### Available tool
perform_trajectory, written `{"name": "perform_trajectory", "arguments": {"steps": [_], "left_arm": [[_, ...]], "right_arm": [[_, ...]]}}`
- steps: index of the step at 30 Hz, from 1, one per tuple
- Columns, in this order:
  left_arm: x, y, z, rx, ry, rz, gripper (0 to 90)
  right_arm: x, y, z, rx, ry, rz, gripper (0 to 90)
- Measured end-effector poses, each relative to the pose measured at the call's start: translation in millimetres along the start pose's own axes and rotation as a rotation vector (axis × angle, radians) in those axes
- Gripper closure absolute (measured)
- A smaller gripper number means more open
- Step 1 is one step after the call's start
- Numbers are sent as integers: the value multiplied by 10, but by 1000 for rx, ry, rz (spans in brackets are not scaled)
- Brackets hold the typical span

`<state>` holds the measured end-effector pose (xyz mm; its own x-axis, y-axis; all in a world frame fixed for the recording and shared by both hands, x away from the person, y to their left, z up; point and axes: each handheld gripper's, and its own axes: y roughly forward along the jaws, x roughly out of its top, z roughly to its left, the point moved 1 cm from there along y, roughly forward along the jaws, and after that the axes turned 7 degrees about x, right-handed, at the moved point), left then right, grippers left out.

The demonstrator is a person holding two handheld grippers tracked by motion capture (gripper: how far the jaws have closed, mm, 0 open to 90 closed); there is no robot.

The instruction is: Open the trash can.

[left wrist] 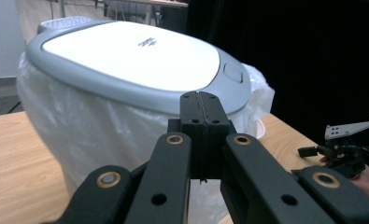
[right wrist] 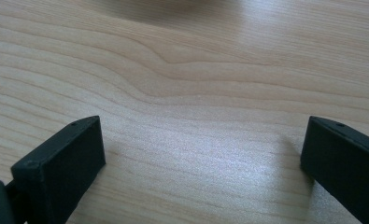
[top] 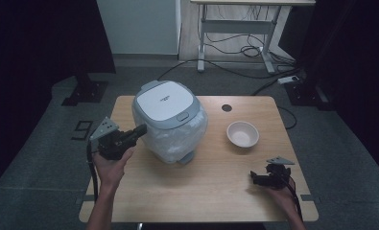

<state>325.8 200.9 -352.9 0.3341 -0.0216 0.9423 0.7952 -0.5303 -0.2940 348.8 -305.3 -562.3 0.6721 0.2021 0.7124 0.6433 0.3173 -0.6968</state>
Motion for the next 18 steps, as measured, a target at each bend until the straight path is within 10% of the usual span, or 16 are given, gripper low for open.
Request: {"name": "perform_trajectory", "arguments": {"steps": [18], "left_arm": [[220, 386, -203, -40, 20, 28, 900]], "right_arm": [[0, 0, 2, 0, 2, 0, 0]]}}
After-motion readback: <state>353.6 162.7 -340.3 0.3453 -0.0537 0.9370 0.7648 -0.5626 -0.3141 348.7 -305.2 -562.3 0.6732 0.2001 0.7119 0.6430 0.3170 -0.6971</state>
